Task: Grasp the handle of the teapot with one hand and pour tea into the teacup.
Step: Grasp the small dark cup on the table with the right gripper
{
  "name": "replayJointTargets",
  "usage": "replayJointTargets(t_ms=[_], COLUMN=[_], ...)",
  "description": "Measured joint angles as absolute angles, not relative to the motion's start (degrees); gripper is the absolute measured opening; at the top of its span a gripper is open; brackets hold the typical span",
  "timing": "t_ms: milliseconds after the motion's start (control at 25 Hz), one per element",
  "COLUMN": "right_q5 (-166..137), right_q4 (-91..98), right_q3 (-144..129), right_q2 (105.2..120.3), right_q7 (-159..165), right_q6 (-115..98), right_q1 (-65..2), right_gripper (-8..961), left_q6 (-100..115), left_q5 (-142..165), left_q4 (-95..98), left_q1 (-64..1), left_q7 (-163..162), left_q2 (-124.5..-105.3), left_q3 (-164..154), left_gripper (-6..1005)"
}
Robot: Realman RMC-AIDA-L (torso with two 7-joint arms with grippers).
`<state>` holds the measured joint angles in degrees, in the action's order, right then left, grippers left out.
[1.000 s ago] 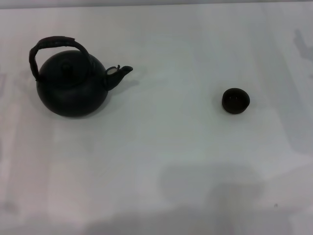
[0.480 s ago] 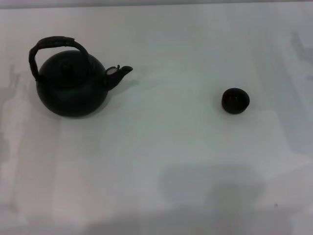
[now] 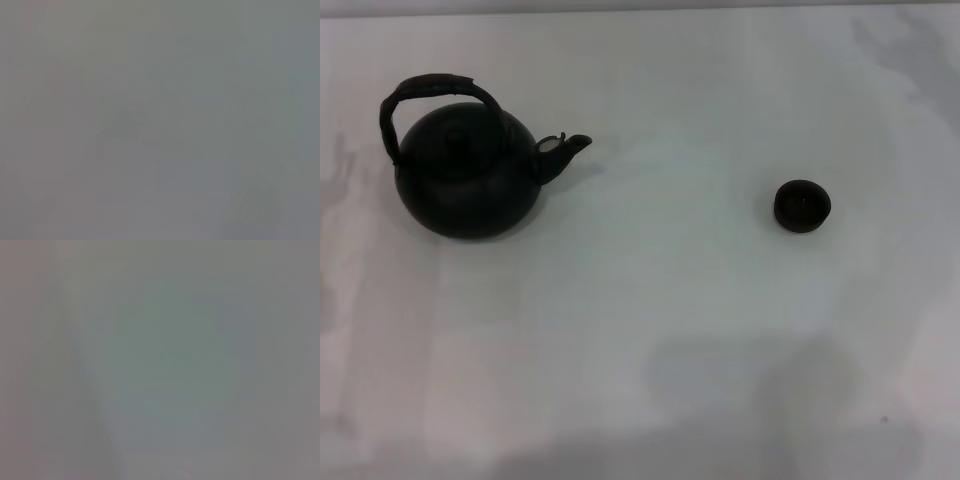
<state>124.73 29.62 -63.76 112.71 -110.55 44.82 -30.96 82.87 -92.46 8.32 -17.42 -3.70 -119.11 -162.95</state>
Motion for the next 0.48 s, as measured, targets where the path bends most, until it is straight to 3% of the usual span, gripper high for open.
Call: replayJointTargets(t_ms=[360, 480], right_q5=[83.03, 71.08], right_q4=[55.21, 62.40], right_q3=[-68.00, -66.06], right_q2=[107.20, 106.70], right_q7=[-62.70, -52.10], right_q6=[51.57, 60.98], right_q1=[-34.85, -36.61], right_gripper=[823, 822], left_q6=[82.71, 82.62], left_q5=[-94.31, -95.16], left_q4=[8.49, 8.52], left_q1=[-17.88, -18.10], left_q7=[-3.69, -3.71], left_q2=[-119.09, -119.09], left_q3=[-162.85, -162.85], left_gripper=[830, 830])
